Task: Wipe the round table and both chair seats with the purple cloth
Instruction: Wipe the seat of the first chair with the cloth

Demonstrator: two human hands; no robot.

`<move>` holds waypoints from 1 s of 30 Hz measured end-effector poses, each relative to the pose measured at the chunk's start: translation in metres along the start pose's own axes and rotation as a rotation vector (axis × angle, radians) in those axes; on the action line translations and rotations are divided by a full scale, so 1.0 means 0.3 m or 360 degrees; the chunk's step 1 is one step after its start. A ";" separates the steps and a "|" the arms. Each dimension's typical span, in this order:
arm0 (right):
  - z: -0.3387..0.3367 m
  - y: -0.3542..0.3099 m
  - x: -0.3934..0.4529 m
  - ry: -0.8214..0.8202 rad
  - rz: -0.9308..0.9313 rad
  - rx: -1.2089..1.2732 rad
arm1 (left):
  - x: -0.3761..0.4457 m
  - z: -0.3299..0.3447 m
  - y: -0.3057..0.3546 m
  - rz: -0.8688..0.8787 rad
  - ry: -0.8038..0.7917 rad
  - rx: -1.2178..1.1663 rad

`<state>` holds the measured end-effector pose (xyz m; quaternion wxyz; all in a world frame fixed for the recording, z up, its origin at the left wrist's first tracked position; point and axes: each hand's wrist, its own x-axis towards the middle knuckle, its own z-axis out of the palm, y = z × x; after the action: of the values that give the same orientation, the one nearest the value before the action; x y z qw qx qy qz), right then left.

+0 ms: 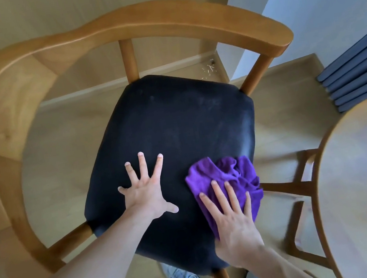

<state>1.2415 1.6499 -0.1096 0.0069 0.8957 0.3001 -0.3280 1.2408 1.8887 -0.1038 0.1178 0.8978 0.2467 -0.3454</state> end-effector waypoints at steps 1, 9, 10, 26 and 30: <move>-0.004 -0.004 -0.021 -0.0071 -0.0003 0.0005 | -0.001 -0.003 0.002 0.0000 -0.0006 -0.0005; -0.262 0.039 -0.062 -0.0036 0.0295 0.1362 | -0.023 -0.037 -0.028 0.0084 -0.0061 -0.0092; -0.318 0.055 -0.037 -0.0005 0.0386 0.1536 | -0.030 -0.041 -0.041 0.0109 -0.0035 -0.0103; -0.454 -0.277 0.527 0.0270 0.0204 0.0245 | 0.022 0.004 -0.225 -0.0091 0.0059 -0.0153; -0.208 -0.316 0.475 0.0266 -0.0159 -0.0297 | 0.021 0.006 -0.228 -0.0087 0.0085 -0.0158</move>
<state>1.3127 1.8167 -0.1274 0.0490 0.8993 0.3731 -0.2228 1.2080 1.9485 -0.1121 0.1461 0.8926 0.2912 -0.3116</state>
